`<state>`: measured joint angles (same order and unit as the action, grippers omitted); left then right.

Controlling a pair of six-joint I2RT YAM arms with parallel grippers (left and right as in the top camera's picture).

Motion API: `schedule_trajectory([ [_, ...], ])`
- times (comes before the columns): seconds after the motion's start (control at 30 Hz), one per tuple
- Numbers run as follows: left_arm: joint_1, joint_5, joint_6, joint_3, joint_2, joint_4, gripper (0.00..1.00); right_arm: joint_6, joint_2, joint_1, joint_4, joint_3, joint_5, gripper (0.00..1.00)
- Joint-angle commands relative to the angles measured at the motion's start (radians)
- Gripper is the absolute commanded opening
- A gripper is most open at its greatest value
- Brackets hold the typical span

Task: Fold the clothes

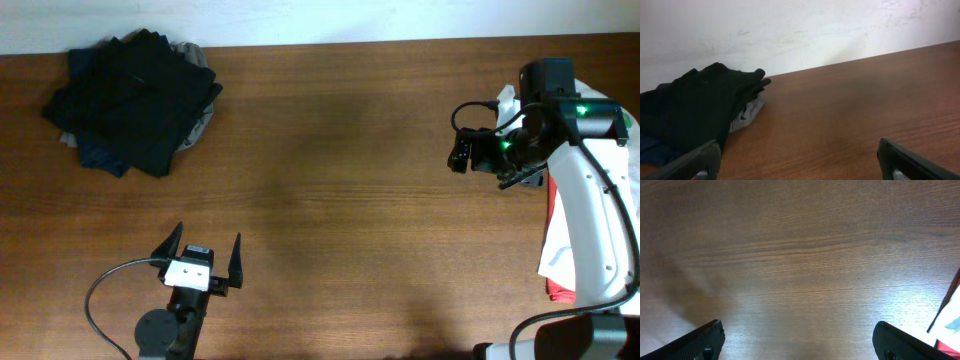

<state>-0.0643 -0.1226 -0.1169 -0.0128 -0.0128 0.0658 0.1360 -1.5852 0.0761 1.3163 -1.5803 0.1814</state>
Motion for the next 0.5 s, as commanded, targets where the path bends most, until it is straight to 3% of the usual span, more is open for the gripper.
schedule_trajectory([
  [0.0, 0.004, -0.008, -0.02, 0.004, 0.008, 0.003, 0.99, 0.008, 0.0, 0.004, 0.001, -0.009, -0.009, 0.98],
  [0.47, 0.004, -0.008, -0.02, 0.004, 0.008, 0.003, 0.99, 0.008, -0.01, 0.007, 0.001, -0.009, -0.009, 0.98],
])
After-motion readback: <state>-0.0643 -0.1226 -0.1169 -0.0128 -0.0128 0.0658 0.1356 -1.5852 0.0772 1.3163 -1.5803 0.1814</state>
